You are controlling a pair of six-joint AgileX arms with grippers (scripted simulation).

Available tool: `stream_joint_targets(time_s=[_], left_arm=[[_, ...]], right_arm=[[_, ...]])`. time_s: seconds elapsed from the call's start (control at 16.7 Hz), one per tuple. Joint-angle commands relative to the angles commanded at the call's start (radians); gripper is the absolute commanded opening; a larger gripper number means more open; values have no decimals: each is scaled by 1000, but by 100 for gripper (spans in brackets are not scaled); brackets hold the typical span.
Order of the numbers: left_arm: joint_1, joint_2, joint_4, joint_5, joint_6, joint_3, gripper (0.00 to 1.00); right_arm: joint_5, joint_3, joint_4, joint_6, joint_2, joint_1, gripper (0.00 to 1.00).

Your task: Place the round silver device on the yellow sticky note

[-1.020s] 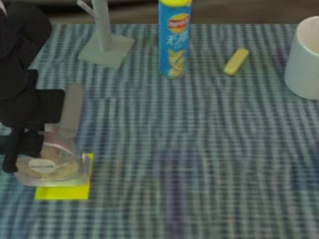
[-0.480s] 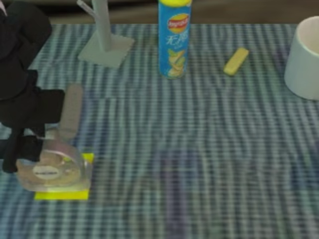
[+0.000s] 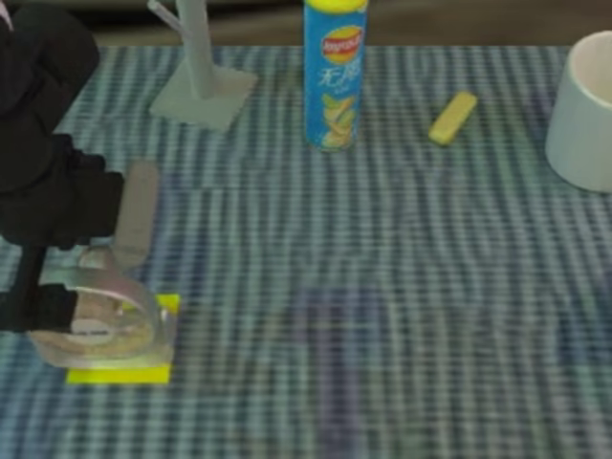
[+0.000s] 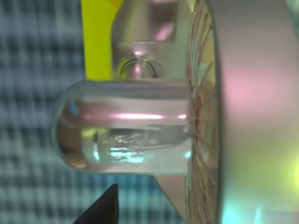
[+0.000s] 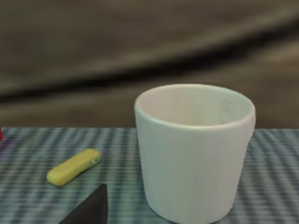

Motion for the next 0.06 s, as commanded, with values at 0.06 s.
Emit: stream_joint_targets(time_s=[0.06], left_arm=[[0, 0, 0, 0, 0, 0, 100]], right_arm=[[0, 0, 0, 0, 0, 0, 100]])
